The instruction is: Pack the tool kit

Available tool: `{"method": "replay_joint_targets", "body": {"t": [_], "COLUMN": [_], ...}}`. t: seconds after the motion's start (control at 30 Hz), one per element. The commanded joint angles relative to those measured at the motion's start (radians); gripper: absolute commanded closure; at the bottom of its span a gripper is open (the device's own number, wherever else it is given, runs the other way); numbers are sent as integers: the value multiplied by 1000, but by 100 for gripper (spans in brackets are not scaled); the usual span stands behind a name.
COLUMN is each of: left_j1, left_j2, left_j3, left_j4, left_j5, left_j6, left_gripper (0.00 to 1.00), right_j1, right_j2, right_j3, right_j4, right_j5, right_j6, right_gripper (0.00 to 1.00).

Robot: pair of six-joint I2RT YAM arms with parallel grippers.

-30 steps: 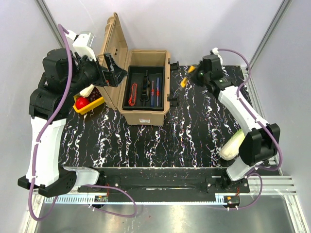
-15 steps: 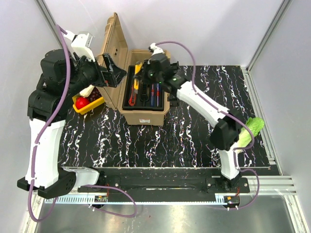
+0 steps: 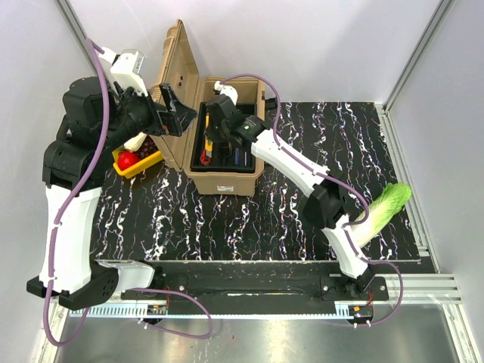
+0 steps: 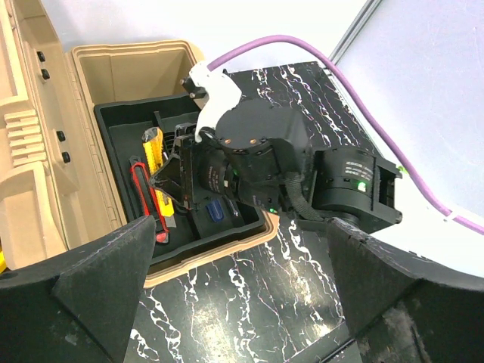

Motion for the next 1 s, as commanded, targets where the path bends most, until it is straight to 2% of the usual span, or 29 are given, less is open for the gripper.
{"method": "replay_joint_targets", "body": {"t": [0.0,0.13,0.23,0.27,0.4,0.53,0.97], "left_j1": [-3,-3,-3,-3,-3,-3,-3], "left_j2": [-16,-14,-14,-14,-16,-16,-16], "left_j3": [17,20,21,21,18,17,21], "left_j4": [43,41,41,38,40,40,60], "left_j5": [-14,-14,-15,-15,-21,-21,-53], "left_j6": [3,5,5,6,6,5,-18], "left_gripper": [1,1,1,1,1,1,1], "right_j1": [9,9,10,9,9,10,10], "right_j2": [40,66,82,86,103,91,-45], "right_j3": [69,83,93,96,129,136,103], "right_j4": [-87,-96,-104,-107,-146,-160,-157], "right_j5": [100,99,131,144,206,214,224], "right_j6": [-17,-30,-25,-23,3,12,-16], "right_gripper": [100,98,93,89,60,47,46]}}
